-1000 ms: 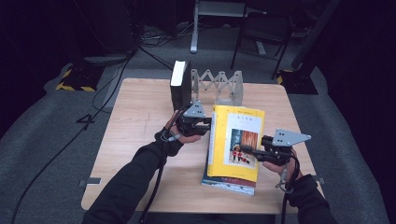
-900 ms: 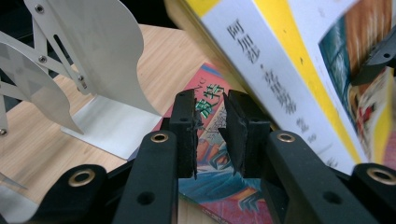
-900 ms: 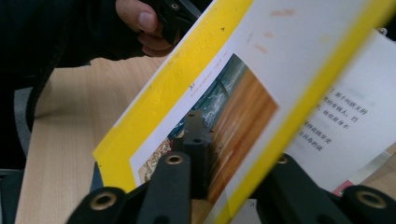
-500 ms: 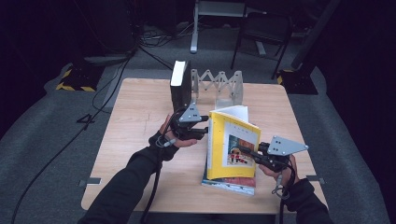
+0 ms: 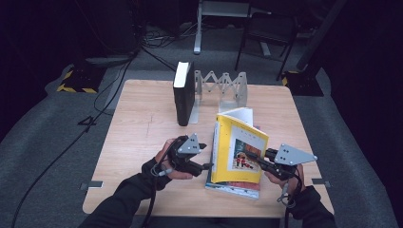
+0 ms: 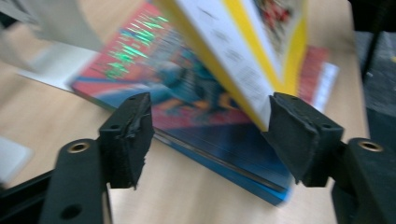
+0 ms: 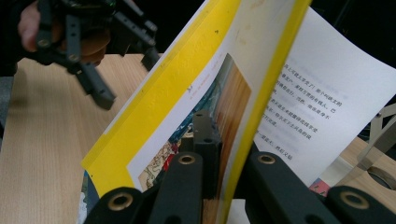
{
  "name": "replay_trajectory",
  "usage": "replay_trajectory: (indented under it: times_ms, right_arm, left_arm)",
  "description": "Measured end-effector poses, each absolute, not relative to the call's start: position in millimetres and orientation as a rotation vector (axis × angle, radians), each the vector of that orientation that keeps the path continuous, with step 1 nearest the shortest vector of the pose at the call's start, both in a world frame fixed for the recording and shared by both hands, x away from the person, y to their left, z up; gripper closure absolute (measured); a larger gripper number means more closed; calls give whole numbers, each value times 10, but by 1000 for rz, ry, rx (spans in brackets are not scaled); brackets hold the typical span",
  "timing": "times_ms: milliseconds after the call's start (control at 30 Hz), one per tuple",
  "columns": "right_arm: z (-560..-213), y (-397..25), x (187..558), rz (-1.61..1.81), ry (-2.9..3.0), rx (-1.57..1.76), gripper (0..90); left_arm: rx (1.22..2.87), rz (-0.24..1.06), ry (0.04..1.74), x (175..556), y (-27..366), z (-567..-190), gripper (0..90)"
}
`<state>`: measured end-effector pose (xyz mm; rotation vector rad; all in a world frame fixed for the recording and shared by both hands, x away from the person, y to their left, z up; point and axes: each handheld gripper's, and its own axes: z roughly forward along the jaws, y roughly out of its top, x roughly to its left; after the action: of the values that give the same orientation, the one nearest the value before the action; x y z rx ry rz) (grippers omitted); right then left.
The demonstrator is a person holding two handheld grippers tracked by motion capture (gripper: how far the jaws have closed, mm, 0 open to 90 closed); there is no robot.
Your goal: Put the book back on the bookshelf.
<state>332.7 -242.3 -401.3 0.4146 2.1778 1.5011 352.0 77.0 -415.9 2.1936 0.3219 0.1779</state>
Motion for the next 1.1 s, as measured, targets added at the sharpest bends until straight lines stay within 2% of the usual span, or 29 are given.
replay_trajectory:
  times_ms: [133, 367, 433, 533, 633, 800, 933, 1000, 1100]
  right_arm:
    - [-4017, -2428, 3303, 1507, 2170, 408, 861]
    - [-4005, -2422, 3260, 1505, 2164, 382, 860]
    - [-4000, -2421, 3245, 1507, 2164, 368, 859]
    - [-3994, -2414, 3235, 1503, 2163, 360, 858]
    - [-3984, -2402, 3224, 1503, 2161, 351, 855]
    - [-3969, -2396, 3214, 1495, 2146, 336, 852]
    - [-3936, -2411, 3215, 1479, 2132, 322, 849]
    - [-3928, -2432, 3216, 1456, 2114, 327, 805]
    - [-3919, -2470, 3229, 1469, 2099, 352, 777]
  left_arm:
    - [2210, 157, 309, 3462, 624, -4272, 264]
    - [2153, 132, 352, 3550, 468, -4363, 274]
    - [2111, 129, 363, 3602, 458, -4365, 329]
    - [2085, 124, 360, 3624, 448, -4343, 351]
    - [2073, 133, 334, 3634, 414, -4298, 409]
    - [2057, 133, 296, 3639, 408, -4236, 576]
    - [2054, 241, 252, 3589, 386, -4165, 674]
    - [2044, 291, 251, 3591, 400, -4132, 727]
    - [2057, 313, 223, 3595, 420, -4109, 748]
